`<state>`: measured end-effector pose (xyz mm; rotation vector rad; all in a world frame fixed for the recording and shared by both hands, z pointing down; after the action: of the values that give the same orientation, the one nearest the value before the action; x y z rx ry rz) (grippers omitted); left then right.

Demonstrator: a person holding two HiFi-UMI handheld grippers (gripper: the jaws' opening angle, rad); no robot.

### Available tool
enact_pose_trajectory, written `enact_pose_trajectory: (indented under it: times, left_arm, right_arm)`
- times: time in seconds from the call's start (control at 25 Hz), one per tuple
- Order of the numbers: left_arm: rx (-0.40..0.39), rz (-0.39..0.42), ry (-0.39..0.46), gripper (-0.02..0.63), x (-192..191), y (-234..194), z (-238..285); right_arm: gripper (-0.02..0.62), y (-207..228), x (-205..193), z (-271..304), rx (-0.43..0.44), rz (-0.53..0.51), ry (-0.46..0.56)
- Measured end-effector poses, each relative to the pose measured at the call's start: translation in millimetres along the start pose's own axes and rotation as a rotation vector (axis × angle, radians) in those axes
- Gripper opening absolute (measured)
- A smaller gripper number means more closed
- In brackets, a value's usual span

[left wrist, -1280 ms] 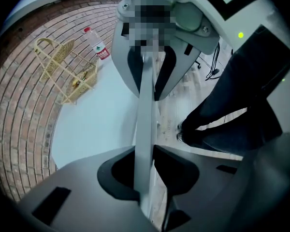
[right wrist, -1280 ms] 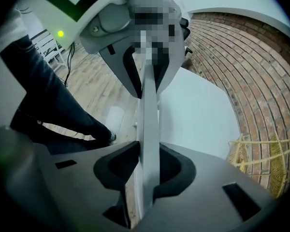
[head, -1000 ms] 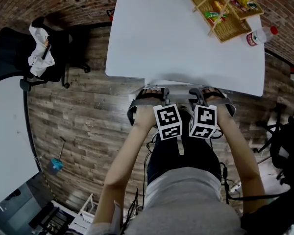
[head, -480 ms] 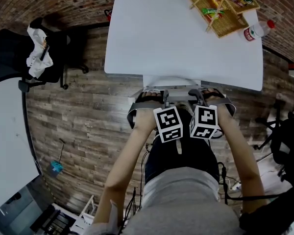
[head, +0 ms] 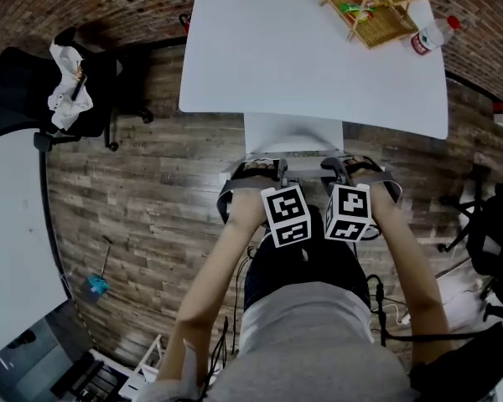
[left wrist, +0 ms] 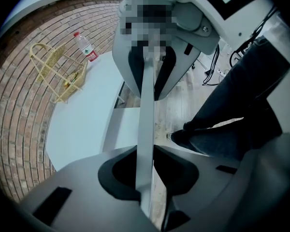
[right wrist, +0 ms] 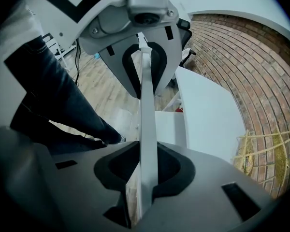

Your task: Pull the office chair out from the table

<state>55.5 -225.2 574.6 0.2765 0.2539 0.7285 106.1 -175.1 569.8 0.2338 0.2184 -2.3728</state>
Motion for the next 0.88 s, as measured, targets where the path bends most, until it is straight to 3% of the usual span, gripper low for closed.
enact_pose_trajectory:
  times: [0.88]
  left_arm:
    - [-0.003,-0.111,-0.051,0.091,9.7,169.6,-58.1]
  right_arm:
    - [0.089,-173.6,-4.7,-19.4,0.012,-0.057,0.041]
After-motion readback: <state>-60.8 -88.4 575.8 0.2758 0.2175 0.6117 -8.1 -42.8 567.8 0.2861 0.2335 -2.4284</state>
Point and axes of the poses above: the fingertips, and each gripper's own axes: z forward along the fingers, y to its right, x out of its top, the point moved 2 cm from there along -z, backward along the fingers, and after that the axes turned 7 degrees about x, right-handed, at the moved point
